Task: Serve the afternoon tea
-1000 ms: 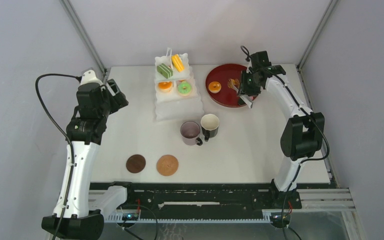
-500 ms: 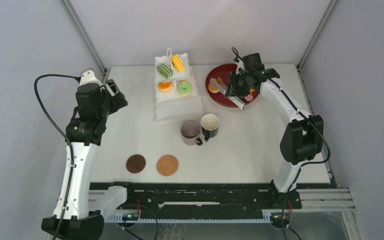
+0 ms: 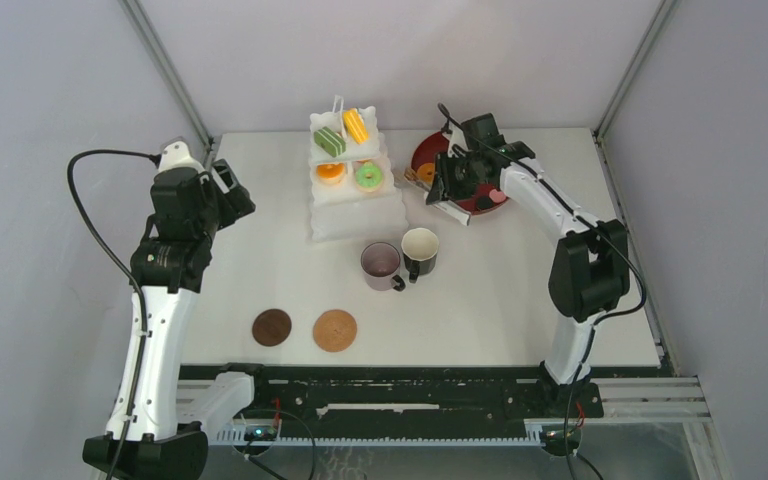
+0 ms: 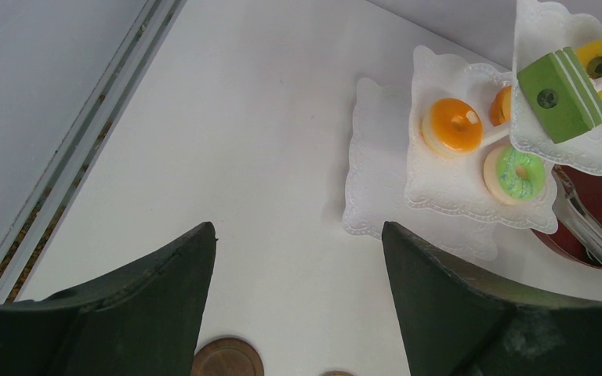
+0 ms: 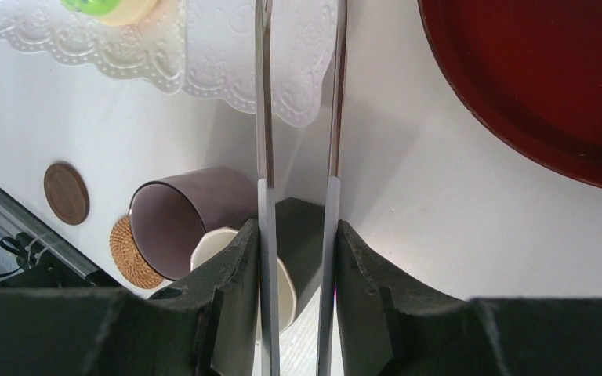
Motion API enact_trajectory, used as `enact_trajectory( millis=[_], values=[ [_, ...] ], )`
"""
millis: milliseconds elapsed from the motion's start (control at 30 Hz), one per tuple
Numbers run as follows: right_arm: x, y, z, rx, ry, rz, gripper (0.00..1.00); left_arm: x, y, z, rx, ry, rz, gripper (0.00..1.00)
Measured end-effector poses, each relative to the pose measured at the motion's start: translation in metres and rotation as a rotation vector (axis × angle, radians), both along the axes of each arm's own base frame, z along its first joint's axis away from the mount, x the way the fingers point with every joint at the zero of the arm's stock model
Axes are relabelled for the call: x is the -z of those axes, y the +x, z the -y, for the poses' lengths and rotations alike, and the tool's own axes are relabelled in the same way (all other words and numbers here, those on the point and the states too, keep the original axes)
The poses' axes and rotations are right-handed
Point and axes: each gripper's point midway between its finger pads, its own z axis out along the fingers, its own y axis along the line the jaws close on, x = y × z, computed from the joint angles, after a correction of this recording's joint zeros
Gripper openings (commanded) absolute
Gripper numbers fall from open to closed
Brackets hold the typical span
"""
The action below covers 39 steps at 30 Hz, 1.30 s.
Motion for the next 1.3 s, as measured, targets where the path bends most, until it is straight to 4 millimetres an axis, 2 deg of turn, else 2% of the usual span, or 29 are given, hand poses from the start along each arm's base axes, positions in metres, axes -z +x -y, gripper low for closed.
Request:
enact_trajectory(
  millis=[200,467,900,933,1033,1100,1300],
  values=[
    [0.015,0.002,-0.004,-0.012,0.001,-0.028,0.00,0.000,0.000,0.000,0.000,0.000,0.000,0.82],
    [0.024,0.003,-0.022,-0.063,0.014,-0.026,0.00,0.000,0.000,0.000,0.000,0.000,-0.002,0.82],
    [0.044,0.025,-0.046,-0.103,0.053,-0.023,0.01,0.002,-0.001,-0.001,-0.005,0.003,-0.008,0.82],
    [0.046,0.026,-0.046,-0.104,0.055,-0.021,0.03,0.002,-0.001,-0.001,-0.006,0.003,-0.008,0.82],
    [0.049,0.031,-0.049,-0.102,0.057,-0.012,0.22,0.002,-0.001,-0.002,-0.008,0.004,-0.008,0.82],
    [0.051,0.037,-0.051,-0.102,0.059,-0.004,0.30,0.002,-0.001,-0.002,-0.008,0.004,-0.009,0.82],
    [0.055,0.039,-0.053,-0.103,0.056,-0.003,0.33,0.002,-0.001,-0.002,-0.010,0.005,-0.009,0.82]
  ],
)
